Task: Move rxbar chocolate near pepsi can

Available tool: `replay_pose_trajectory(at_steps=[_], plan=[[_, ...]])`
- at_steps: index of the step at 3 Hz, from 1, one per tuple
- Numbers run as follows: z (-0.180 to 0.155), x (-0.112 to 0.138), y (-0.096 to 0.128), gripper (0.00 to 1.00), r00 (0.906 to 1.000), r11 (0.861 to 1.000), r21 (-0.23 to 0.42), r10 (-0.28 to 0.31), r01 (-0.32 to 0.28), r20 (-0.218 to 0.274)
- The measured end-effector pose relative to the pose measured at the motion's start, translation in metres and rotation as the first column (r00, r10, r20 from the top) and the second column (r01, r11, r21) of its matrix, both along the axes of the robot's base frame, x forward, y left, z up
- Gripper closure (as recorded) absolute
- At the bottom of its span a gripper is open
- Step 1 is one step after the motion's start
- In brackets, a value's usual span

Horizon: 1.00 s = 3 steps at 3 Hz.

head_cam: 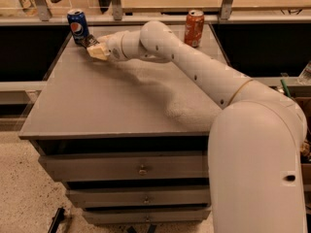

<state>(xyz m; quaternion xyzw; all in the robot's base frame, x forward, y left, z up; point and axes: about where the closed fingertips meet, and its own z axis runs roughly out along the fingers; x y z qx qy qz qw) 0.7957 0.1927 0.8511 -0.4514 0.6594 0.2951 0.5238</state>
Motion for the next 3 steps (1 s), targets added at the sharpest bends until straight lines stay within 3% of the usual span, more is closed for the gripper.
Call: replay_pose_trajectory(at_steps=[2,3], plan=[[0.001,0.018,0.004,1.0,1.0,1.0,0.0,0.003,-0.003,0.009],[0.001,0.024,0.008,0.82,0.9996,1.0,0.002,0.026,-0.026,0.011]])
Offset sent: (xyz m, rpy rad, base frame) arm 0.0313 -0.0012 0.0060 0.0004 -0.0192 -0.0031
